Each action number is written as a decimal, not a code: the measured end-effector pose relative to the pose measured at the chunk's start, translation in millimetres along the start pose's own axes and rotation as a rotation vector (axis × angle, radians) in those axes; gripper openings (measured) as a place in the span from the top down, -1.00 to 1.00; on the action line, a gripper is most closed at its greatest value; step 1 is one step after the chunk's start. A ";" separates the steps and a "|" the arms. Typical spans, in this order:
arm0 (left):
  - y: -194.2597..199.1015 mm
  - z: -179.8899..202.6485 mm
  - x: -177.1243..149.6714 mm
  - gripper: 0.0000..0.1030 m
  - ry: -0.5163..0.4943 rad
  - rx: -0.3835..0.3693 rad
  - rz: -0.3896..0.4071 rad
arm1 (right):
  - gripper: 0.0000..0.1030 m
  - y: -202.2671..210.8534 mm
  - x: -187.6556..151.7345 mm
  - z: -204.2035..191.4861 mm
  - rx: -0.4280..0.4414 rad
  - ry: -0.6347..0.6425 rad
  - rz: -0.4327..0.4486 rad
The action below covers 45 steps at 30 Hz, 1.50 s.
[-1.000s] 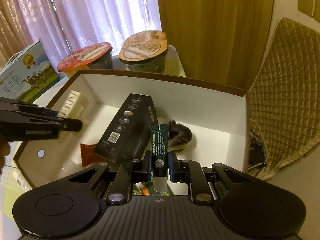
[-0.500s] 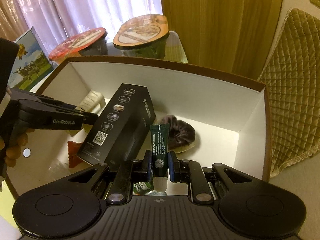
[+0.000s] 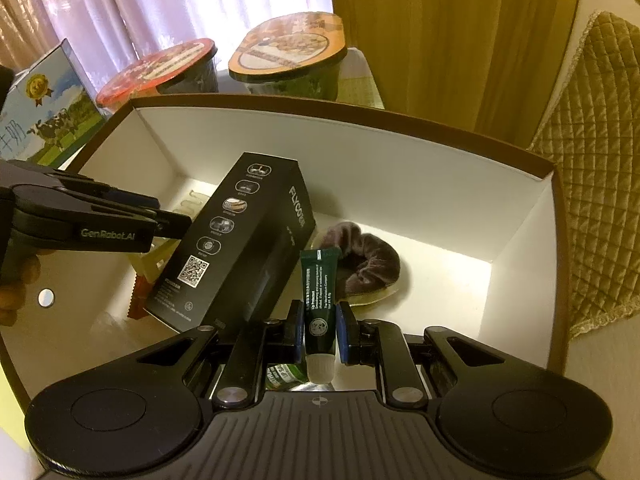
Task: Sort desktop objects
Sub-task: 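Open the left tool to drop the holder while the right releases the green tube, then lift both open tools out of the brown box and back away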
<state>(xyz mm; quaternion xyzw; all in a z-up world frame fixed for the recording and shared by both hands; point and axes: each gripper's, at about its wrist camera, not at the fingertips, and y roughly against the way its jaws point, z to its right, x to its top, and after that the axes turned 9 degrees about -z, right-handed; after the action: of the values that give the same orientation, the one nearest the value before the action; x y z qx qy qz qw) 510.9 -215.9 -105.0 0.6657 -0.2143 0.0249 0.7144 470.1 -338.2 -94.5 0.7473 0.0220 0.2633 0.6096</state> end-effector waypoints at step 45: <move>107.0 6.3 -83.0 -0.71 0.069 0.010 0.108 | -0.96 102.2 -76.4 -39.5 -0.032 -0.046 0.193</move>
<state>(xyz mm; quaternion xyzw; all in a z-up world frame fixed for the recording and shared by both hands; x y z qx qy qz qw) 399.6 -189.2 -32.3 0.6554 -0.2248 0.0875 0.7158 358.3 -355.8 -23.6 0.7420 -0.0681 0.3038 0.5937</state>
